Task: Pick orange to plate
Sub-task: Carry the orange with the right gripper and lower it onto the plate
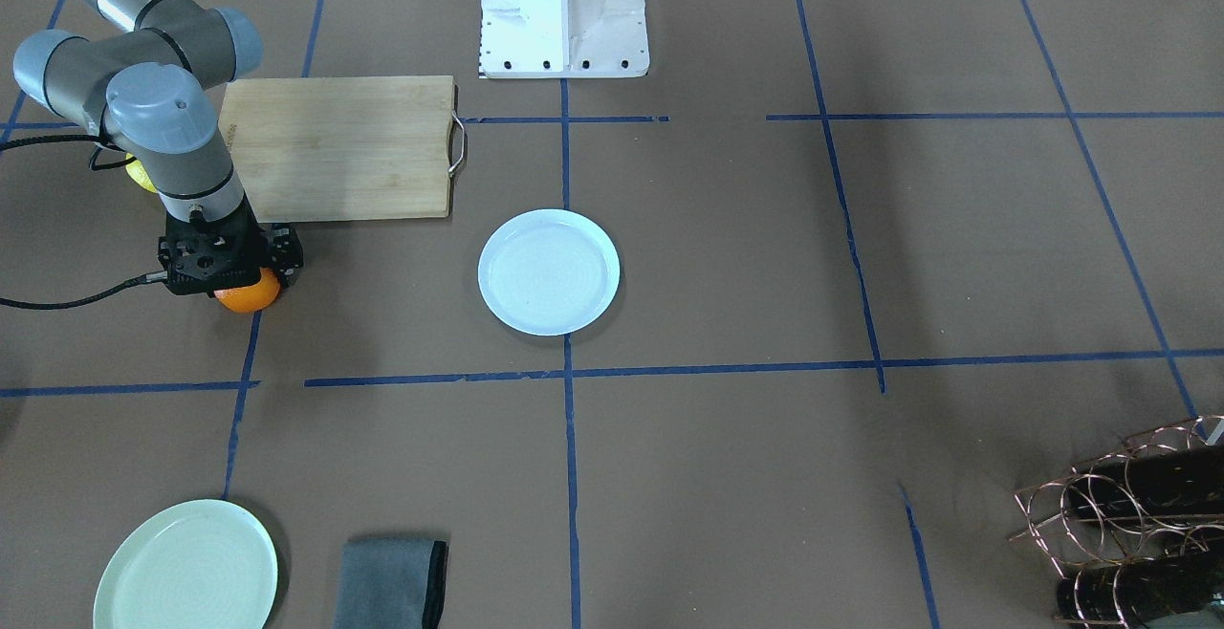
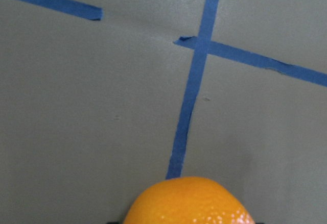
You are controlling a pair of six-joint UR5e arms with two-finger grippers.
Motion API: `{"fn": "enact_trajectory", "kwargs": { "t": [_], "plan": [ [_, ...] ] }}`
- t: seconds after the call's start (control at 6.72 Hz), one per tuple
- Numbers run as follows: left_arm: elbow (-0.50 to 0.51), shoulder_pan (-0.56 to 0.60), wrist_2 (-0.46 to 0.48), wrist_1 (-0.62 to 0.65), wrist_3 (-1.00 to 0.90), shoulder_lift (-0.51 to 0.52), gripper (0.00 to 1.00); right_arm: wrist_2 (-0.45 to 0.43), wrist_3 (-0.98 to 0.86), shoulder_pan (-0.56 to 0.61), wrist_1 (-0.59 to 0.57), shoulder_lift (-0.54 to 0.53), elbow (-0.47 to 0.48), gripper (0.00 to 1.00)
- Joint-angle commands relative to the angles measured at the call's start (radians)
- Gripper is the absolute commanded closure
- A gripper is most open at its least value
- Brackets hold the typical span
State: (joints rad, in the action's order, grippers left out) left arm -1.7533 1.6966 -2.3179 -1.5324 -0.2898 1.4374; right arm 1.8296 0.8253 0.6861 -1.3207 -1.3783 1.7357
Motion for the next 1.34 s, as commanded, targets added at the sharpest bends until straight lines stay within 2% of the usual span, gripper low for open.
{"fn": "enact_trajectory", "kwargs": {
  "t": [0.0,0.15,0.45,0.6,0.74,0.89,1.04,1.19],
  "plan": [
    [0.000,0.000,0.000,0.000,0.000,0.000,0.00,0.000,0.113,-0.029,-0.014,0.114,0.002,0.66],
    [0.000,0.000,0.000,0.000,-0.002,0.000,0.00,-0.001,0.212,-0.072,-0.023,0.216,-0.017,0.63],
    [0.002,0.000,0.002,0.000,0.000,0.000,0.00,-0.091,0.314,-0.120,-0.218,0.463,-0.095,0.54],
    [0.002,0.000,0.002,0.002,-0.002,0.000,0.00,-0.099,0.374,-0.144,-0.259,0.548,-0.152,0.54],
    [0.002,0.000,0.002,0.002,-0.002,-0.002,0.00,-0.160,0.423,-0.178,-0.261,0.643,-0.254,0.52],
    [0.002,0.000,0.002,0.002,-0.002,-0.002,0.00,-0.209,0.455,-0.219,-0.273,0.716,-0.371,0.50],
    [0.003,0.000,0.002,0.002,-0.002,0.000,0.00,-0.254,0.457,-0.243,-0.303,0.731,-0.402,0.50],
    [0.003,0.000,0.002,0.002,0.000,-0.002,0.00,-0.260,0.457,-0.253,-0.323,0.729,-0.403,0.48]
  ]
}}
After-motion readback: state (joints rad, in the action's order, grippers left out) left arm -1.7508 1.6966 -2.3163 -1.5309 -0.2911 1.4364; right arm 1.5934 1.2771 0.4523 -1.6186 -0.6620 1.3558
